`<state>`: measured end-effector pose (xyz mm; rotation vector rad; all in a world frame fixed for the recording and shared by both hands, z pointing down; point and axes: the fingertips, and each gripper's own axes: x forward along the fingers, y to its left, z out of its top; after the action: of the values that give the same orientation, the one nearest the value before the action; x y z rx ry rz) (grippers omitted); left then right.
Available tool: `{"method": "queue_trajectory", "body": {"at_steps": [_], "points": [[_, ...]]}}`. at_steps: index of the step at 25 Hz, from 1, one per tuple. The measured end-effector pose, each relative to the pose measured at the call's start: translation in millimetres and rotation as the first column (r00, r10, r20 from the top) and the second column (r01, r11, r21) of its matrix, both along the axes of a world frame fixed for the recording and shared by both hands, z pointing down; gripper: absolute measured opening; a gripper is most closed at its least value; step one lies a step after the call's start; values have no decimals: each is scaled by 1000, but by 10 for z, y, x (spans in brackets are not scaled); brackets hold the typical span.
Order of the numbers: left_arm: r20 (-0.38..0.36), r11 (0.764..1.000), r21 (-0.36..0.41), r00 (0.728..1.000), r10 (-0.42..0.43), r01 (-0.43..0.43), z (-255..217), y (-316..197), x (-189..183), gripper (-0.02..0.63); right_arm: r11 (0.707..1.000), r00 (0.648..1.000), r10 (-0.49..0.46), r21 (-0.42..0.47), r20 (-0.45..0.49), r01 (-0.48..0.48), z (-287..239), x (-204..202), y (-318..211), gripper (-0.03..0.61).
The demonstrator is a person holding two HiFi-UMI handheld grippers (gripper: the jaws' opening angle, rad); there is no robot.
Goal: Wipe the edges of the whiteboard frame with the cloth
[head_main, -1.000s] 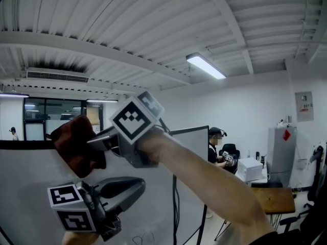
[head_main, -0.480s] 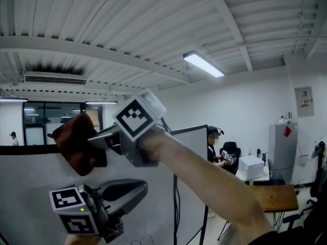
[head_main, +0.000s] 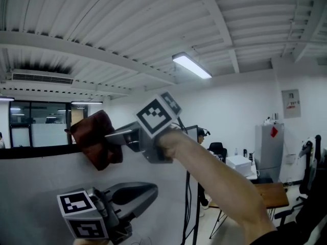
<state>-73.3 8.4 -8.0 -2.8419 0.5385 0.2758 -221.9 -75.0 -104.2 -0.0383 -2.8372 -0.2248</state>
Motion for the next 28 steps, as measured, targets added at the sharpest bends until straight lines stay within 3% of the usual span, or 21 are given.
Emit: {"method": "queue_trajectory", "body": {"at_steps": [10,21,28], "points": [[19,999,0,999,47,-47,144,-272,170,-11,994,994,112,18,-1,-112,73,251,-456,72],[4,998,-16,998,-58,58,237,-1123,742,-11,996,996,-63,52,-59,66,163,609,-709,72],[-9,996,14,996,-89,90,187,-1460,1013,-11,990,992,-90,96,-90,99,135,805,-973,71]]}}
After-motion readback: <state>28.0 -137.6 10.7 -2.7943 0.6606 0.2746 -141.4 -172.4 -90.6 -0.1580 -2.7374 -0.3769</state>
